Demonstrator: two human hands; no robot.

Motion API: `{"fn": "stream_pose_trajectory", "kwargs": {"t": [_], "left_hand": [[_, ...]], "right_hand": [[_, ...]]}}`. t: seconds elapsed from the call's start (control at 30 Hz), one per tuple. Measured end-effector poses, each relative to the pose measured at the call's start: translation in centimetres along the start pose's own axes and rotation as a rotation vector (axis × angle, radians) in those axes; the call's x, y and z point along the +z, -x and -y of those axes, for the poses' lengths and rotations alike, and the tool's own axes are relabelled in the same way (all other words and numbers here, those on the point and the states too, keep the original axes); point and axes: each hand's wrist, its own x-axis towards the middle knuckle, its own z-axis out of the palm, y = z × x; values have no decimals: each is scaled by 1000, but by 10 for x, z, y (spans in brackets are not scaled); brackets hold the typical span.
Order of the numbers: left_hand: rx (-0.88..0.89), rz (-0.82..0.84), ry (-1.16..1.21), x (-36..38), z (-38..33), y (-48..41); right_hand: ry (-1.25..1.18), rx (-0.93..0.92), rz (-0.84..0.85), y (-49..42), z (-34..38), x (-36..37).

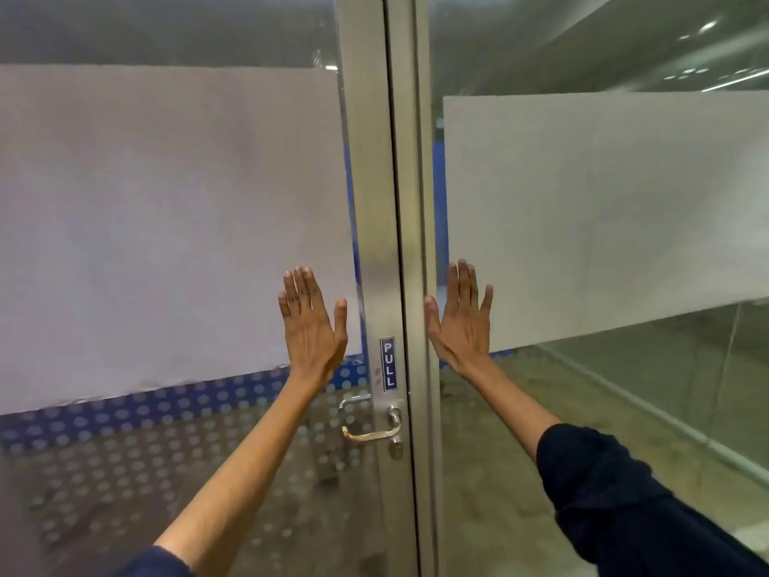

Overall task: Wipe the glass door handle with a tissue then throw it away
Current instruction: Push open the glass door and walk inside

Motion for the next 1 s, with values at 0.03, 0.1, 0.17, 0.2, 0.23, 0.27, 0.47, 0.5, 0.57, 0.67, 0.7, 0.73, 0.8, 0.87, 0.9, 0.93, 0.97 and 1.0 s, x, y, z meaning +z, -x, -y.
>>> {"fn": "stream_pose_trajectory", "kwargs": {"t": [0.03,0.1,0.17,0.2,0.23,0.27,0.47,0.5,0.57,0.67,0.7,0.73,0.8,0.87,0.9,0.93,0.97,1.0], "left_hand": [[-3,25,22,7,-8,8],[18,100,59,21,-23,24],[65,163,106,44,-43,47],[86,204,139,52,-54,58],[109,240,160,60,-64,70],[135,280,177,68,-76,81],[257,429,367,99,-159,148],[283,456,383,103,-174,160],[314,504,410,111,-203,180],[343,599,486,115,-257,214],[350,622,522,115,-275,225],[358,639,566,113,-295,237],[379,676,642,108,-332,259],[432,726,703,101,-371,282],[461,748,731,98,-390,294],[486,762,756,95,-408,305],[506,774,777,92,-425,315],[521,790,795,87,-444,327]], "right_hand": [[7,39,18,10,-5,-3],[39,88,25,29,-20,-8],[76,147,35,56,-44,-10],[98,184,40,68,-56,-14],[121,220,46,82,-68,-19],[142,256,53,95,-80,-24],[287,445,60,183,-159,-76],[317,478,59,197,-172,-88],[365,541,59,221,-193,-110],[389,649,24,264,-224,-151],[397,682,11,279,-234,-165],[413,712,-3,293,-244,-181],[441,770,-36,320,-261,-211],[476,825,-74,347,-275,-241],[504,846,-96,361,-281,-256],[528,865,-115,373,-286,-269],[546,887,-130,385,-291,-281],[564,915,-137,399,-297,-295]]}}
